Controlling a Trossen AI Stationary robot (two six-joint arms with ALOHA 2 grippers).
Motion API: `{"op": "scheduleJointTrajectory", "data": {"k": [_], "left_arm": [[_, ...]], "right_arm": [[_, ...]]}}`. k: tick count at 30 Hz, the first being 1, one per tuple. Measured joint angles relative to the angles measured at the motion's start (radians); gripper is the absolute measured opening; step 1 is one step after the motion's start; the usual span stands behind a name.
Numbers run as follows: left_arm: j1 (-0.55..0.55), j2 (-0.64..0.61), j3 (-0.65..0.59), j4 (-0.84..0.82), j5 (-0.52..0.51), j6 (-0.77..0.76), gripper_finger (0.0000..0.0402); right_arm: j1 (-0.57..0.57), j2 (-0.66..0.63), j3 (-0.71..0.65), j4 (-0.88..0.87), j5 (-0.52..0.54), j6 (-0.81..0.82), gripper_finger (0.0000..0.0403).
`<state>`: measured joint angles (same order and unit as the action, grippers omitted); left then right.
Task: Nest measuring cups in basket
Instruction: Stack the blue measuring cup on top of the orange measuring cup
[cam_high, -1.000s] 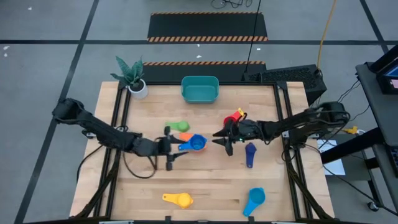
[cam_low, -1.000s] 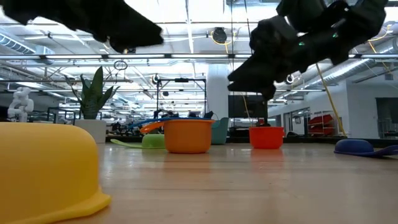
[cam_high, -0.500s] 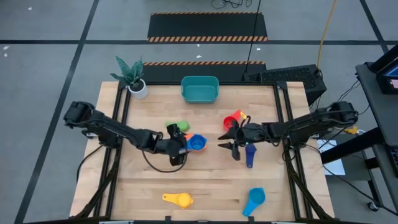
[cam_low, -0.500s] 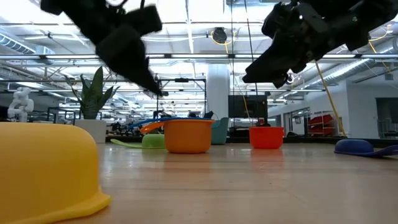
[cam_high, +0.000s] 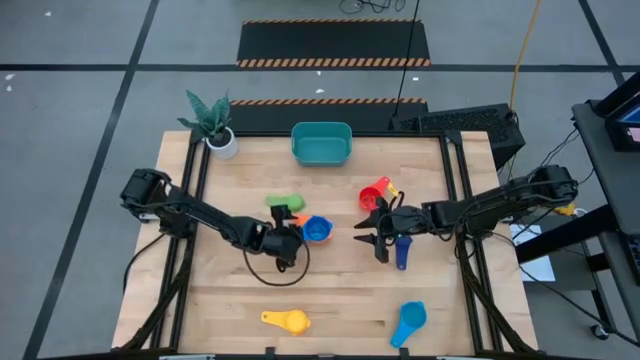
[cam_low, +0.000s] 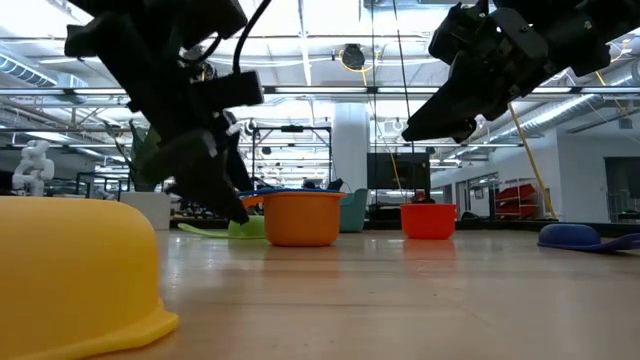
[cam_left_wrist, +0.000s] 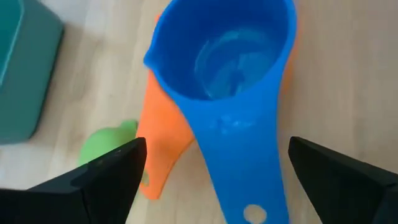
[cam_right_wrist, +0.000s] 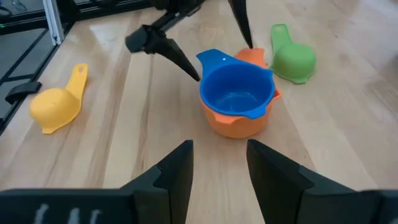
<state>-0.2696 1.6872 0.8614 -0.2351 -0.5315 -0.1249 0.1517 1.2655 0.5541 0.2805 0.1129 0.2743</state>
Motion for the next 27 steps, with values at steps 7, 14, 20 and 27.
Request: {"op": "scheduleJointTrajectory", "data": {"k": [7,14,20,27], "left_arm": [[0.051,-0.007,0.0,-0.01,-0.068,0.113,0.0395],[0.154,-0.008,0.0,-0.007,0.087,0.276,0.0395],[0.238,-0.008,0.0,-0.006,0.162,0.414,0.0395],[0.303,-0.008,0.0,0.008,0.404,0.504,0.0395]], "right_arm": [[0.0,0.0,0.0,-0.001,0.0,-0.006,0.0144],[0.0,0.0,0.0,-0.001,-0.004,-0.006,0.0144],[0.0,0.0,0.0,-0.001,-0.004,-0.008,0.0144],[0.0,0.0,0.0,-0.001,-0.008,-0.025,0.0144]]}}
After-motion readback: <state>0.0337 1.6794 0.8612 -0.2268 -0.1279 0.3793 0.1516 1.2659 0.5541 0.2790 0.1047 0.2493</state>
